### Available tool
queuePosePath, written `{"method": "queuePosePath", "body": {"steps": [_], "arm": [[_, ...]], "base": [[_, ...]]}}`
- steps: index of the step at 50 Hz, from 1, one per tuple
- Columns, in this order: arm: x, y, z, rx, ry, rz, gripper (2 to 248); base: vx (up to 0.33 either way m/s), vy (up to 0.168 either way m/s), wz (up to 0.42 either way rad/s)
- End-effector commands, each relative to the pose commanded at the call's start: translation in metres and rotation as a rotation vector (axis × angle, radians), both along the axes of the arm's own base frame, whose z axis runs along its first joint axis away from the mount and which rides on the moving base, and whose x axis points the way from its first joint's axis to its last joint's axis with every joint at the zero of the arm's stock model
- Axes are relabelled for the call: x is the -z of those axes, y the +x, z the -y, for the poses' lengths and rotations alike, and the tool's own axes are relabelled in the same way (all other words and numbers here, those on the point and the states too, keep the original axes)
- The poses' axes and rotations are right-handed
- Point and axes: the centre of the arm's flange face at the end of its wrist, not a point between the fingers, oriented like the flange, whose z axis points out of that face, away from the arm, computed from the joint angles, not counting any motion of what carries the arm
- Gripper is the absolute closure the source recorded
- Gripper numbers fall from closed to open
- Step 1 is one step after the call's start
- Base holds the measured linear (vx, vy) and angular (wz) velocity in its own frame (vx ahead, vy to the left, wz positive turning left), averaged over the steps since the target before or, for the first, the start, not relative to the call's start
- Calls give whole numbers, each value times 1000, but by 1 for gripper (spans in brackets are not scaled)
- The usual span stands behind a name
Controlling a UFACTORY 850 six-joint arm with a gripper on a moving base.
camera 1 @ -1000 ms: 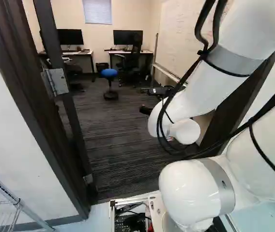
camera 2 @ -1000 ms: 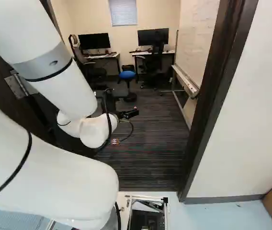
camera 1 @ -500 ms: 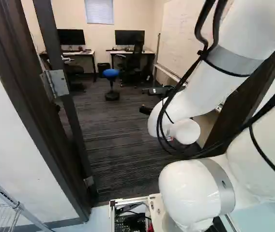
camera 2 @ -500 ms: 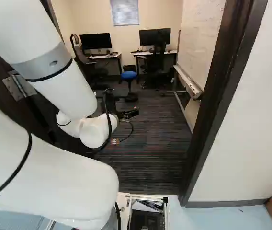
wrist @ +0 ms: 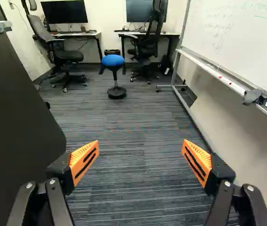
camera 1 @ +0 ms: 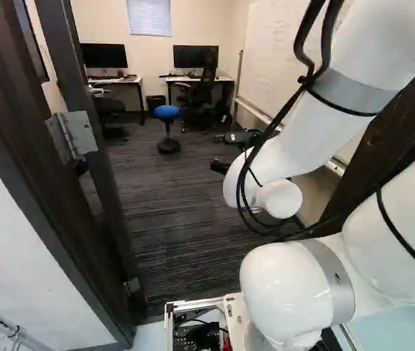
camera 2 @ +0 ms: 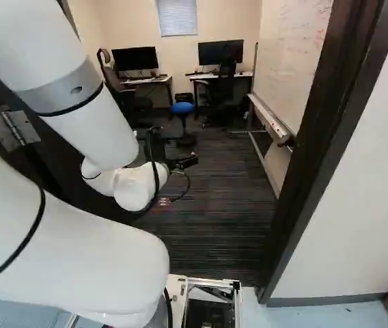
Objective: Open the door and move inside
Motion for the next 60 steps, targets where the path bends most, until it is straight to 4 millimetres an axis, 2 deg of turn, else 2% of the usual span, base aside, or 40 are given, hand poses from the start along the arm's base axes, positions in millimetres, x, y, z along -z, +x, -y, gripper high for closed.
{"method": "queuePosePath", "body": {"steps": [60], "arm": [[0,0,0,0,0,0,3]], "base": [[123,3,-8]]}}
